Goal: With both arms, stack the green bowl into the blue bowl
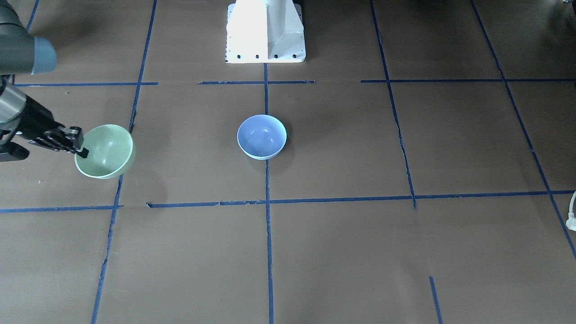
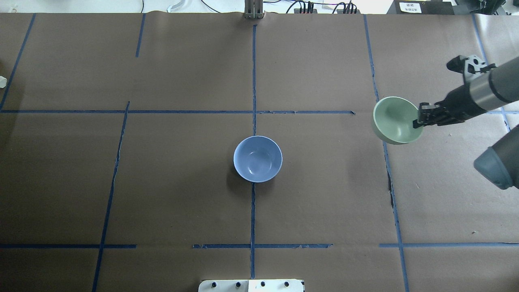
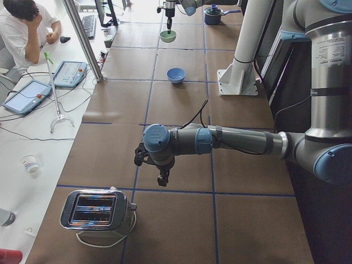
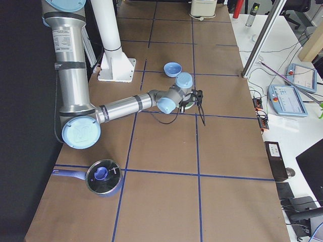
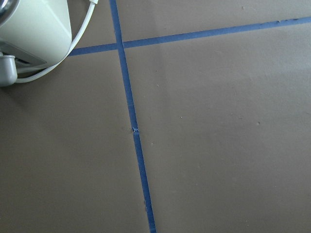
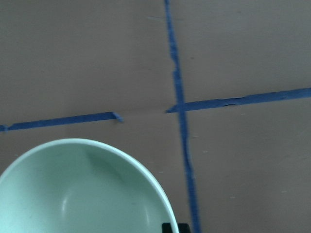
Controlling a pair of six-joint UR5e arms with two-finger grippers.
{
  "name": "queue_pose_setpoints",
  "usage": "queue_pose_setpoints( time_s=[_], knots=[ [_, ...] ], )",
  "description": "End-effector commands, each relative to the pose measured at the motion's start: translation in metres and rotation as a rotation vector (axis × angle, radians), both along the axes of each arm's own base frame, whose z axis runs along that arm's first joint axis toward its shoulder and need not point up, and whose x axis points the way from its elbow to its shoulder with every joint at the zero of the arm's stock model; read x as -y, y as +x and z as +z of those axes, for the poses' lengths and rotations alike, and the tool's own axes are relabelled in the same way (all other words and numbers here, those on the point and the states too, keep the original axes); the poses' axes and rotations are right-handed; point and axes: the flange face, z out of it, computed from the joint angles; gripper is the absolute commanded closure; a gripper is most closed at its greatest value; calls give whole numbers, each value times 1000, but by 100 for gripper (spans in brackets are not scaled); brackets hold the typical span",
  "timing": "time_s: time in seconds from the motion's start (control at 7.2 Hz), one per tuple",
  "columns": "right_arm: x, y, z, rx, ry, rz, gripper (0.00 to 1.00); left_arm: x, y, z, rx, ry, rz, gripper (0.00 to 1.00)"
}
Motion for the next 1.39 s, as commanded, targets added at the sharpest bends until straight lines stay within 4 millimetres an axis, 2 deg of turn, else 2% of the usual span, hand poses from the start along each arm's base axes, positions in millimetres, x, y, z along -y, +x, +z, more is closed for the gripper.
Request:
queue_pose_setpoints(
  time_s=[0.0, 0.14, 0.28, 0.42, 0.56, 0.83, 1.25],
  knots=[
    [-20, -120, -154, -37, -168, 59, 100, 2, 0, 0, 0, 0, 0, 0],
    [-51, -179, -194, -59, -195, 102, 98, 2, 0, -1, 0, 0, -1, 0],
    [-76, -217, -206, -71, -200, 140, 97, 2, 1, -1, 0, 0, 0, 0],
    [-90, -238, -206, -83, -212, 149, 97, 2, 0, -1, 1, 2, -1, 0],
    [-100, -250, -201, -98, -199, 147, 96, 2, 0, -2, 1, 2, -2, 0],
    [-107, -269, -189, -132, -195, 163, 95, 2, 0, -3, 0, 4, -2, 0],
    [-105, -272, -187, -136, -189, 163, 72, 2, 0, -4, 1, 5, -2, 0]
  ],
)
